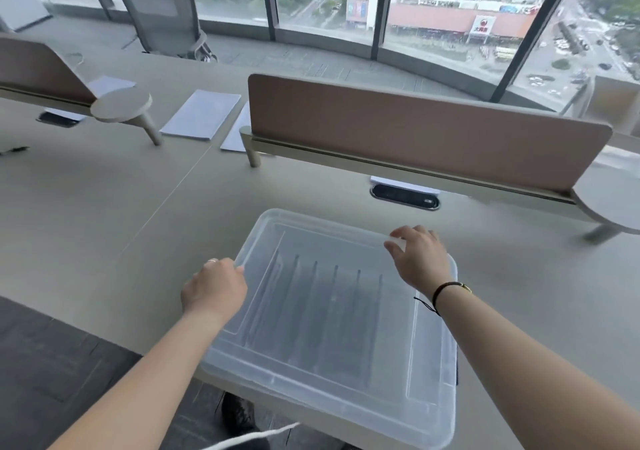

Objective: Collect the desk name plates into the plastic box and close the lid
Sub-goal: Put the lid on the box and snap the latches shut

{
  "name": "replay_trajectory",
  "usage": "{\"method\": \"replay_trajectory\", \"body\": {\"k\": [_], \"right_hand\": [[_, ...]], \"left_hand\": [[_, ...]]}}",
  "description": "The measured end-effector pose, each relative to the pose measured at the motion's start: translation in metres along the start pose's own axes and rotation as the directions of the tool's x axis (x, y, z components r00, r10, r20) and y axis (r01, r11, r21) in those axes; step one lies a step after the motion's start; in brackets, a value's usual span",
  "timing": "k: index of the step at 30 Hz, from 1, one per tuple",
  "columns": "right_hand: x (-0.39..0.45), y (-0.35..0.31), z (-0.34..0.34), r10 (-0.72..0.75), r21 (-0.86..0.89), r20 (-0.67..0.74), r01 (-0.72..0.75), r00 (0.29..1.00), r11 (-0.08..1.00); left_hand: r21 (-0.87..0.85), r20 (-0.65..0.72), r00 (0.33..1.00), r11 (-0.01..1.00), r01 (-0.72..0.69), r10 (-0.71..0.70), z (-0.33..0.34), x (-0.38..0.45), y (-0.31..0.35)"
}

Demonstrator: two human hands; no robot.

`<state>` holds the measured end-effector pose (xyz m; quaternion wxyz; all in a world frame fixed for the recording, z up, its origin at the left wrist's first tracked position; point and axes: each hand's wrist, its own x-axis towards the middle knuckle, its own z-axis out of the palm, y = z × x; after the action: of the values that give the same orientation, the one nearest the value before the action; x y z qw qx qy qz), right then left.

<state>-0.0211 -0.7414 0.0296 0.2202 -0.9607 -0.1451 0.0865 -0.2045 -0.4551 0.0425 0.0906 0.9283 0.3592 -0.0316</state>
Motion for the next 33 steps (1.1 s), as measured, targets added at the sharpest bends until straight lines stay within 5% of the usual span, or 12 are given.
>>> {"method": "replay_trajectory", "body": {"k": [13, 19, 25, 33], "right_hand": [[-0.036, 0.028, 0.009, 0.054, -0.003, -0.18, -0.056, 0.982, 0.998], [-0.054, 0.04, 0.001, 0.323, 0.231, -0.093, -0.295, 0.942, 0.927], [-0.059, 0.048, 0.0, 0.574, 0.43, 0.096, -0.553, 0.814, 0.713], [-0.047, 0.044, -0.001, 0.604, 0.388, 0.136, -0.603, 0.785, 0.697]], "left_hand": [[-0.055, 0.012, 0.999, 0.997, 0.049, -0.048, 0.001, -0.013, -0.005], [-0.168, 0.029, 0.999, 0.985, 0.037, -0.033, 0.004, -0.006, -0.011], [-0.245, 0.065, 0.998, 0.969, 0.033, -0.018, 0.015, -0.008, -0.01], [-0.228, 0.021, 1.0, 0.974, -0.003, 0.008, 0.029, -0.011, -0.015]]}}
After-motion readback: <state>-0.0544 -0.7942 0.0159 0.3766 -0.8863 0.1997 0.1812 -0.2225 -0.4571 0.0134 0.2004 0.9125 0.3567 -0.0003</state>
